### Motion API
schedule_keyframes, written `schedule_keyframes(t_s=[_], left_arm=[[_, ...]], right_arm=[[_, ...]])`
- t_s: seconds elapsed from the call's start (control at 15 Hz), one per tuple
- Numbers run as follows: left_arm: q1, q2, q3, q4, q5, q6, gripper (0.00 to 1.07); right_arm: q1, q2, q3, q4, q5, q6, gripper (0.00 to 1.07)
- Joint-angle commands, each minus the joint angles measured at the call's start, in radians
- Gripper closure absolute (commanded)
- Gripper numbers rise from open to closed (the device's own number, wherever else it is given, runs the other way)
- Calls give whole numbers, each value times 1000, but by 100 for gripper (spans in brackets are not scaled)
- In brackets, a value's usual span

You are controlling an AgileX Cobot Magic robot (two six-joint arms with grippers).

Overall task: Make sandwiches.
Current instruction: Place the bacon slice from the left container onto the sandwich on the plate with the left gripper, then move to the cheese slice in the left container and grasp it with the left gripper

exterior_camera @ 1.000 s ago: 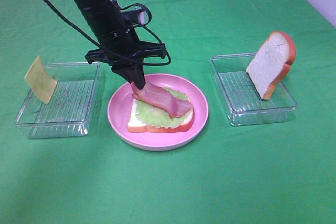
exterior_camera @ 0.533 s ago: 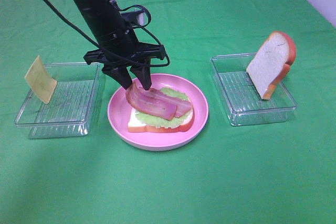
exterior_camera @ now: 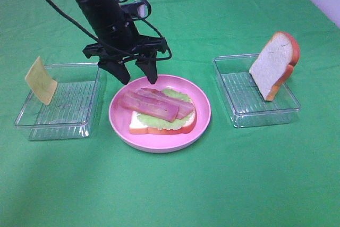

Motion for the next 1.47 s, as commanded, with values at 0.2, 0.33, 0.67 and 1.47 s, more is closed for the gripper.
schedule_keyframes(t_s=[0.2,0.33,0.67,1.47], left_arm=[[-5,-85,-94,126,62,-47,23],[-5,-105,-140,207,99,-68,23],[-4,-128,-251,448,201,-86,23],[344,-127,-214,293,202,-93,23]], right_arm=[[1,-15,3,-1,3,-12,22],[1,-15,3,-1,3,-12,22],[1,-15,3,-1,3,-12,22],[1,-15,3,-1,3,-12,22]])
